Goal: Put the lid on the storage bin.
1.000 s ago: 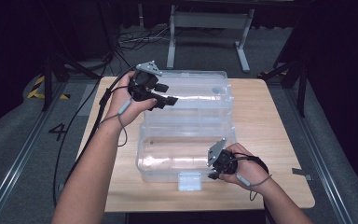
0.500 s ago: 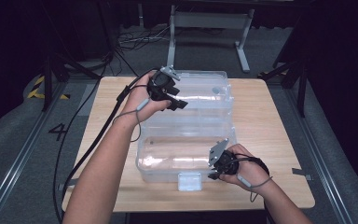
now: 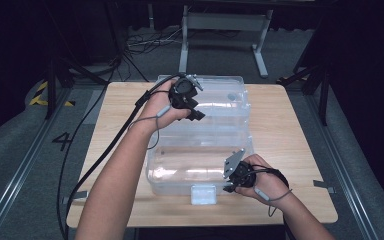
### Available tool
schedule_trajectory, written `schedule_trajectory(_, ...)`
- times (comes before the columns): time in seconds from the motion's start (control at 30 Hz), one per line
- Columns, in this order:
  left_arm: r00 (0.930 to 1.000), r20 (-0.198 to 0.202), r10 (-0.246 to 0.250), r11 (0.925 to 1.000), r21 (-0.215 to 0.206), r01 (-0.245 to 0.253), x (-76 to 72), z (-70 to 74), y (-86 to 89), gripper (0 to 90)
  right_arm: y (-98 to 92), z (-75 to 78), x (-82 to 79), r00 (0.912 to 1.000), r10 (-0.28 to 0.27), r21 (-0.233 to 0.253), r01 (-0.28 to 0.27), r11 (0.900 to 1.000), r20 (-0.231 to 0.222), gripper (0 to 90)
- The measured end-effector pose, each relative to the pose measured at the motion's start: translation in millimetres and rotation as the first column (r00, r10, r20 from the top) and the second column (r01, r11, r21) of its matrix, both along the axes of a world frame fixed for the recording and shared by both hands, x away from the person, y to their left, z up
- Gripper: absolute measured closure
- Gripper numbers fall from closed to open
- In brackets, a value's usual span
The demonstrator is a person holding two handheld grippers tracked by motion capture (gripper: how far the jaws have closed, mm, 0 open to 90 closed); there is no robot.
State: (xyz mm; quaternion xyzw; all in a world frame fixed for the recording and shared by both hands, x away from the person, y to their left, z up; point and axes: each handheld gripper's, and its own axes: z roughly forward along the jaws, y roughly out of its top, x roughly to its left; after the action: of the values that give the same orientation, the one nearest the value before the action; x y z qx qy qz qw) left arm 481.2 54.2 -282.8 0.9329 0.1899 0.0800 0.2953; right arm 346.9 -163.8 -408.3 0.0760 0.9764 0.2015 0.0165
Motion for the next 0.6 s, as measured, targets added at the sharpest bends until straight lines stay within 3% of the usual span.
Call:
schedule_trajectory(0.17, 0.9988, -0.047, -0.015, 0.9999, 0.006, 0.015, 1.5, -6.5, -6.0, 54.7, -0.3, 0.1, 0.3, 1.0, -0.001, 0.001, 0.001, 1.0, -0.001, 84.0)
schedule_trajectory(0.23, 0.9979, -0.063, -0.018, 0.9998, -0.013, 0.017, 1.1, -6.7, -7.0, 53.3, -0.4, 0.0, 0.4, 1.0, -0.001, 0.001, 0.001, 1.0, -0.003, 84.0)
schedule_trajectory(0.4, 0.9991, -0.041, -0.003, 1.0, -0.001, 0.003, 0.2, -6.1, -5.9, 62.2, -0.3, 0.0, 0.4, 1.0, 0.0, 0.001, 0.0, 1.0, -0.004, 84.0)
schedule_trajectory(0.5, 0.9998, -0.01, 0.017, 0.9999, 0.001, -0.017, -2.0, -6.9, -7.2, 71.6, -0.3, 0.1, 0.7, 1.0, 0.002, -0.001, -0.002, 1.0, -0.006, 84.0)
schedule_trajectory(0.6, 0.9996, -0.006, 0.028, 0.9996, 0.007, -0.028, -3.0, -6.2, -7.3, 78.8, -0.3, 0.1, 0.8, 1.0, 0.002, -0.001, -0.002, 1.0, -0.007, 84.0)
